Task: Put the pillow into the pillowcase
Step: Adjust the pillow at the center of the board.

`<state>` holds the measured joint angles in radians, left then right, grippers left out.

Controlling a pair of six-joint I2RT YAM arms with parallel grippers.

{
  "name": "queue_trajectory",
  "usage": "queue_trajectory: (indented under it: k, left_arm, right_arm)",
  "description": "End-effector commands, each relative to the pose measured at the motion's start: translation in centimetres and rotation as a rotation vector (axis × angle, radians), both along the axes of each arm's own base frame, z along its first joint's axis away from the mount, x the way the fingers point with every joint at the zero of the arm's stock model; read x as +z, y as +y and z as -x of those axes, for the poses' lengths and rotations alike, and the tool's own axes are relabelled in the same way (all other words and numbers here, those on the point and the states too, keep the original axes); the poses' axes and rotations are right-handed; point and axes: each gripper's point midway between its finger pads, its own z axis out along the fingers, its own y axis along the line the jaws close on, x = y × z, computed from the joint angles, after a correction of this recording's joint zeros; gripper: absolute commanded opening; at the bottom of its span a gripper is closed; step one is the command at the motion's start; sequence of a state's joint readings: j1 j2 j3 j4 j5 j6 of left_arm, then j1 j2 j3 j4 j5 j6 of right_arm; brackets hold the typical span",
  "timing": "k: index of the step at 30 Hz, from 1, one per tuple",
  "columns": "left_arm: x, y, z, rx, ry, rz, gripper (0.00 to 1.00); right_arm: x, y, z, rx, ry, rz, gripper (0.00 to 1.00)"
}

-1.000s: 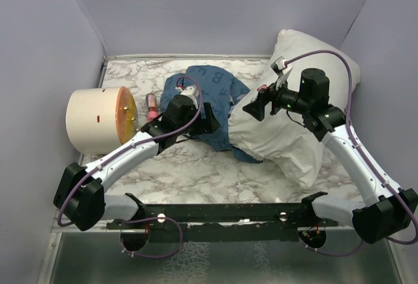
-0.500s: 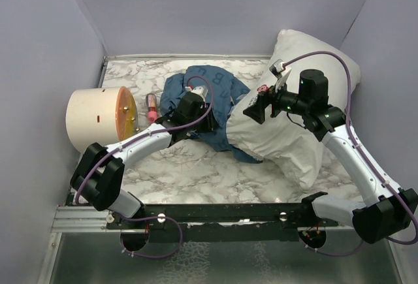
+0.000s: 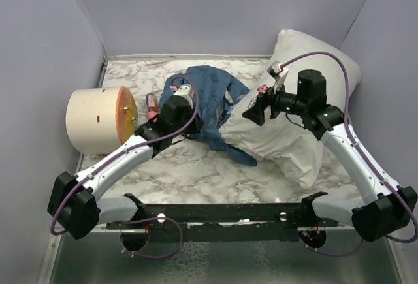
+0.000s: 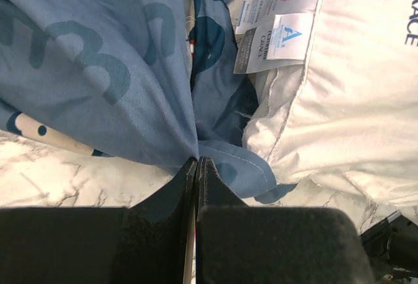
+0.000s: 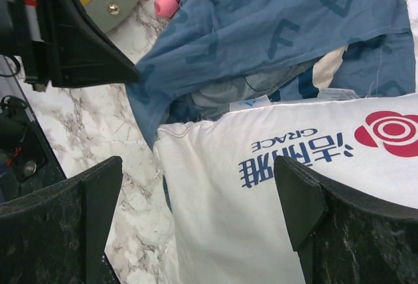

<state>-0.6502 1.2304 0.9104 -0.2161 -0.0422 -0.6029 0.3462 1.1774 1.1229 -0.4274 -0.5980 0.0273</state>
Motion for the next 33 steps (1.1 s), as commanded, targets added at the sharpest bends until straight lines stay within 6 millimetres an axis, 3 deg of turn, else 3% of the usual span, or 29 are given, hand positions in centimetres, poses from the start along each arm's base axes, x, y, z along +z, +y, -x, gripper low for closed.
queue_trajectory:
  k: [1,10,18,21,23,27,30,33]
  left_arm:
    - [0.3,2.3,1.0,0.031,-0.02,-0.068,0.0]
    - [1.2,4.0,3.4,0.001,-0.012,-0.1,0.0]
    - [-2.4,6.6,5.6,0.0,0.079,-0.225,0.0]
    - [-2.7,7.3,5.9,0.012,0.082,-0.254,0.0]
    - [-2.1,7.4,5.8,0.006,0.059,-0.25,0.14]
    - [1.4,6.7,4.9,-0.003,-0.034,-0.193,0.57]
    - [3.6,6.3,3.6,-0.026,-0.075,-0.175,0.69]
    - [4.1,6.9,1.0,-0.032,-0.066,-0.151,0.74]
  right_arm:
    - [0.6,0.8,0.4,0.056,-0.001,-0.001,0.99]
    - [-0.7,2.6,0.4,0.098,0.033,0.092,1.0]
    - [-1.0,3.6,-0.4,0.099,0.042,0.135,1.0]
    - [-0.9,4.1,-0.4,0.114,0.046,0.122,1.0]
    - [-0.6,4.5,-0.2,0.132,0.046,0.1,1.0]
    - [0.2,5.3,0.4,0.169,0.036,0.038,1.0]
    - [0.9,5.7,0.6,0.188,0.022,-0.002,1.0]
    - [1.3,6.2,0.5,0.201,0.011,-0.031,1.0]
